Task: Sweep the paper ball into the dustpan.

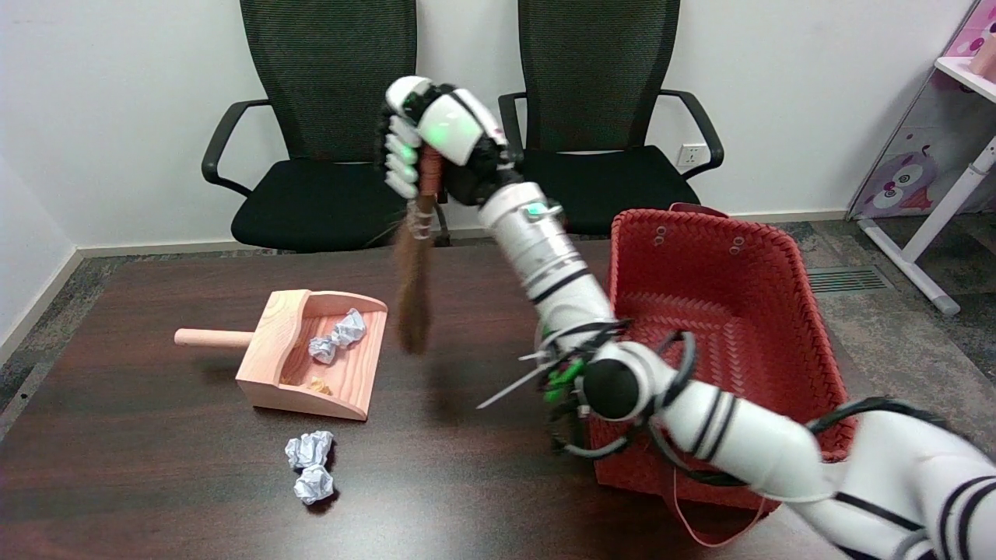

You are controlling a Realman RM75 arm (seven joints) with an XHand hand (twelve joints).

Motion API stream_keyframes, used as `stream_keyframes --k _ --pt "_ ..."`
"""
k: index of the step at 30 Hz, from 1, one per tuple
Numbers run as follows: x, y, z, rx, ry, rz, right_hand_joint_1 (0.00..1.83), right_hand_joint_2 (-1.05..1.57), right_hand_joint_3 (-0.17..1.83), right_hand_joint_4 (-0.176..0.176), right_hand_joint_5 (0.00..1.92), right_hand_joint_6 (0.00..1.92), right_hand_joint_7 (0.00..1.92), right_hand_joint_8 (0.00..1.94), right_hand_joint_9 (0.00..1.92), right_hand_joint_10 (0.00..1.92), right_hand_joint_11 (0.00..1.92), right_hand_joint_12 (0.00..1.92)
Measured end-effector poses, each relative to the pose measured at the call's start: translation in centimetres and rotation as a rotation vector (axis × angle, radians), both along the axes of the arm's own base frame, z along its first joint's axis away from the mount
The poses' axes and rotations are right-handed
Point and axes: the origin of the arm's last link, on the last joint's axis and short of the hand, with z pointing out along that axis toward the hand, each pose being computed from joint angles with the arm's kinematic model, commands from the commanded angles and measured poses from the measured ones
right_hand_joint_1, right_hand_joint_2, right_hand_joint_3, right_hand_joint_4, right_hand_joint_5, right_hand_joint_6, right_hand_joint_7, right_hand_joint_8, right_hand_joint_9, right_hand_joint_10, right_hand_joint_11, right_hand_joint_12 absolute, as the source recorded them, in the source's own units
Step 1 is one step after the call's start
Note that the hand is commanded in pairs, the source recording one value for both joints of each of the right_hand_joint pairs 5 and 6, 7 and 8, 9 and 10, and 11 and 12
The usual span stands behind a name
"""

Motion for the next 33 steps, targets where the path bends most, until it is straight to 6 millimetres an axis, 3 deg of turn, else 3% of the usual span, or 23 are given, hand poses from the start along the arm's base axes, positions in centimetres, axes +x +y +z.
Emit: stream_keyframes --k 7,15,26,33 --pt "1.5 1.9 4.0 -0.088 0.119 0.076 0.8 1.57 1.83 0.01 1.92 1.92 1.92 1.92 1.92 1.92 1.92 1.92" --pt "3.5 2.5 7.6 -0.172 0.128 0.106 0.81 1.57 1.83 0.01 1.92 1.92 1.92 1.92 1.92 1.92 1.92 1.92" --pt "7.1 0.6 11.1 -0.213 0.065 0.089 0.79 1.54 1.83 0.021 1.92 1.92 1.92 1.92 1.92 1.92 1.92 1.92" --pt "8.0 -1.0 12.3 -0.197 0.003 0.022 0.8 1.49 1.83 0.019 1.92 1.92 1.92 1.92 1.92 1.92 1.92 1.92"
